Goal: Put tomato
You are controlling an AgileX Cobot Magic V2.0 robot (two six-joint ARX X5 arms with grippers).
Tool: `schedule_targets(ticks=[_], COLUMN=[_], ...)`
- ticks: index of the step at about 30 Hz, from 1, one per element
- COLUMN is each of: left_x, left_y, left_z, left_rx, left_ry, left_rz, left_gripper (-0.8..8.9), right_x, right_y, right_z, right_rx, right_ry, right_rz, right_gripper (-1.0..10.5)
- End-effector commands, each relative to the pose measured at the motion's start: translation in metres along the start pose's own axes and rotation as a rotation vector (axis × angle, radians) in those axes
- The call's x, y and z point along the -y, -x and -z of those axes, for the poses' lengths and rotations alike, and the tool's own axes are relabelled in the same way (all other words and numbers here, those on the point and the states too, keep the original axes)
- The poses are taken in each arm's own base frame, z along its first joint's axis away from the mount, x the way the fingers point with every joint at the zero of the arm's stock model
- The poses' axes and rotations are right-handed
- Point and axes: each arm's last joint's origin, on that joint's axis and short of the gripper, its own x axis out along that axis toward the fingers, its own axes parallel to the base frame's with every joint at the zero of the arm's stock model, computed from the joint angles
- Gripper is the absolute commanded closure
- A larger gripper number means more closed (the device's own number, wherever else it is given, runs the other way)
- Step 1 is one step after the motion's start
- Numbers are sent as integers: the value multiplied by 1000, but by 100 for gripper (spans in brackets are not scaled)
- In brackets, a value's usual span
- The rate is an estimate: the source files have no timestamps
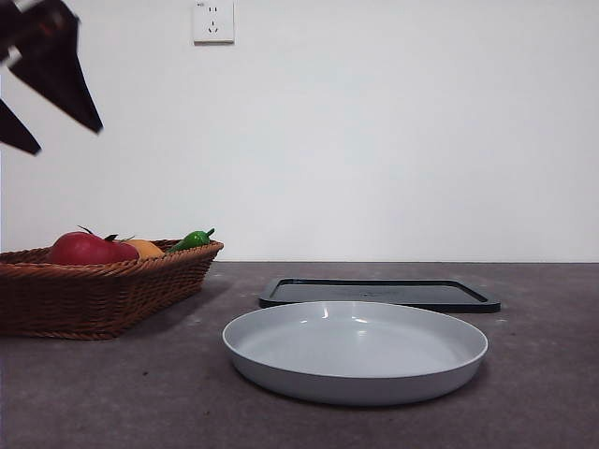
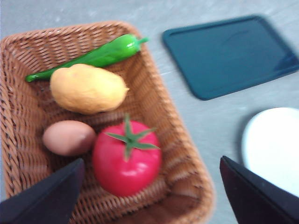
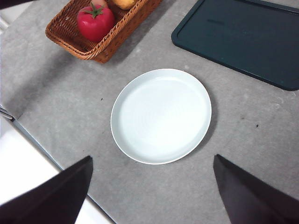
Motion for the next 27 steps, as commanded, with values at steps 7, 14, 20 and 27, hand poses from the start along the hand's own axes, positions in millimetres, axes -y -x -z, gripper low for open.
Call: schedule_targets(ticks=[7,14,20,27], left_x=[-7,-15,-20,-22], left_y=[-38,-65,-83,-102], left_z=[-2,2,7,15], left_rx=[-45,-65,-91,-128], left_ry=[-56,-52,-48,-43], left_rz=[1,-7,-3,9], left_gripper=[345,345,345,345], right_x=[-2,-2,-2,-2], right_y=[3,3,3,3], right_z=[-5,-5,-5,-5], right_rx=[19,19,19,19], right_ry=[24,24,24,23], right_rz=[-4,-4,-4,-4], right_gripper=[535,535,535,536])
